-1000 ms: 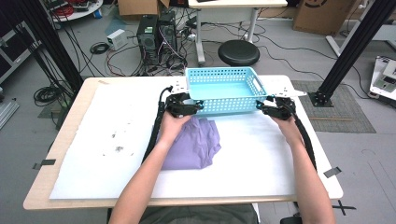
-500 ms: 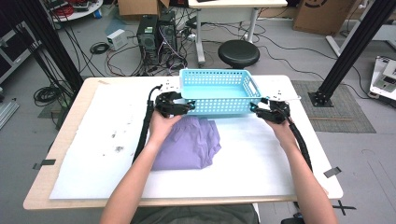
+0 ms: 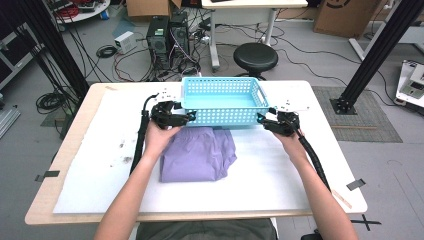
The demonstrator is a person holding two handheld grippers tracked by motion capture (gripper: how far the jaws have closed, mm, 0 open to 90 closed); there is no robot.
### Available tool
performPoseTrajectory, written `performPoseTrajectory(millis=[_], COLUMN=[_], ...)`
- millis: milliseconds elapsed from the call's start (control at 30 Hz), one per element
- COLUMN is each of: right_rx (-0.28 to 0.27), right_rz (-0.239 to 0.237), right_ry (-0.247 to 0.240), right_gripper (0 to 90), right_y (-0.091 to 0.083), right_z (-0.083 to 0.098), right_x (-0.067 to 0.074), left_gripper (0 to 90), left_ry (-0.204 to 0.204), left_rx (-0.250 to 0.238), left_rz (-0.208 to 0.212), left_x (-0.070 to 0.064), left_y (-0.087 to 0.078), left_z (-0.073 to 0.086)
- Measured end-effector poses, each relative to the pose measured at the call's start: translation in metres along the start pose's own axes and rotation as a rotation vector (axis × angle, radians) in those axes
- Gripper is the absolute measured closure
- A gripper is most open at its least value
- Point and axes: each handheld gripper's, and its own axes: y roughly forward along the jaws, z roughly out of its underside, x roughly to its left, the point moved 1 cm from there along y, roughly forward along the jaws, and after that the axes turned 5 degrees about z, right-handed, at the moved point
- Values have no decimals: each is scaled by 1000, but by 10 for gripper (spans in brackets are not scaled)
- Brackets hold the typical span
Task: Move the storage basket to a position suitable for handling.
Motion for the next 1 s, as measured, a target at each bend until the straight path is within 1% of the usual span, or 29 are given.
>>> performPoseTrajectory(millis=[100,200,267,433,500,567,633,700,833,933,1000], right_rx=[4,8,9,13,9,5,5,6,13,14,15], right_rz=[0,12,15,26,24,27,32,36,48,49,52], right_ry=[8,5,4,4,21,20,9,14,11,14,15], right_gripper=[496,496,496,496,496,496,496,496,497,483,471], right_y=[1,2,2,3,4,5,6,6,6,6,5], right_z=[-1,-1,-2,-5,-5,-5,-5,-5,-3,-2,-1], right_x=[5,13,14,25,28,31,34,36,38,41,42], left_gripper=[333,333,334,333,333,333,334,333,333,331,306], left_ry=[-4,-4,-5,-23,-28,-24,-18,-16,-16,-14,-3], left_rx=[6,15,17,14,11,11,7,8,8,28,55], left_rz=[6,8,9,20,26,26,26,27,15,2,-13], left_x=[4,7,8,16,19,21,21,21,19,18,17], left_y=[-3,-5,-6,-12,-14,-15,-16,-16,-16,-17,-17], left_z=[4,7,8,14,18,21,24,25,28,28,29])
